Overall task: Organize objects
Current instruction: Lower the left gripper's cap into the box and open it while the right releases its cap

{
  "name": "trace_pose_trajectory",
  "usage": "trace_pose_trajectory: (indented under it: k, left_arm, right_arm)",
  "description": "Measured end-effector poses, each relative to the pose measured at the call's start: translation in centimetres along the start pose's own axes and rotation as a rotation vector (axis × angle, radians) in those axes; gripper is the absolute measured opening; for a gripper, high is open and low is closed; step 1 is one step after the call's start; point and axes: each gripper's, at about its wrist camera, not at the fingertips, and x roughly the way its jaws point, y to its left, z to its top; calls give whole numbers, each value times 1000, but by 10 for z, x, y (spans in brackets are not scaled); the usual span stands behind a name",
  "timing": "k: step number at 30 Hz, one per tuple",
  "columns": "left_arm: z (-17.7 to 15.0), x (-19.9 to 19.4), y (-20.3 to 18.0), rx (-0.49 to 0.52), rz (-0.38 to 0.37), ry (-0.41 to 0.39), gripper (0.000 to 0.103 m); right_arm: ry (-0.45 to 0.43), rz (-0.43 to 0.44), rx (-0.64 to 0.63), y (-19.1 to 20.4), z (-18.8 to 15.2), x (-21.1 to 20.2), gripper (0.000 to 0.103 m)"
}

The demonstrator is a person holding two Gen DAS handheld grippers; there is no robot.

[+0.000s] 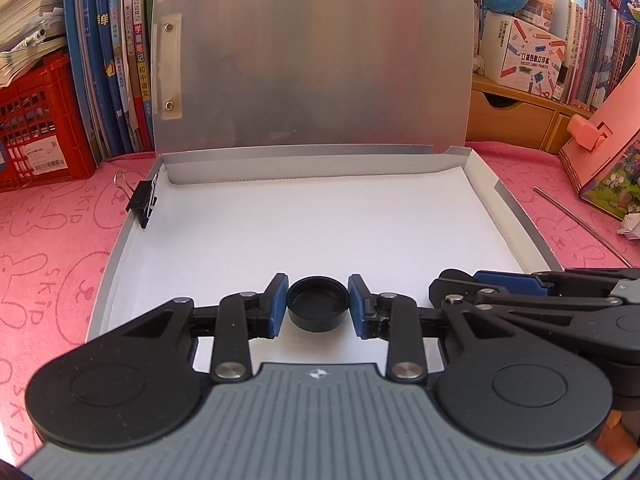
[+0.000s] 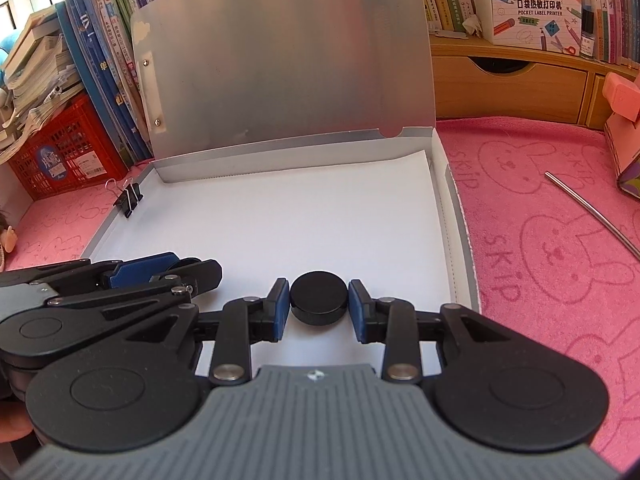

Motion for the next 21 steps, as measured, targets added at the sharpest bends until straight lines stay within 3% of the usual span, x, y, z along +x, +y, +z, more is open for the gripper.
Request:
trace_pose_trajectory:
  k: [21]
  left_arm:
    - [-6, 4, 1, 8, 21, 1, 38]
  right_arm:
    - [-17, -25, -28, 5, -3, -1, 39]
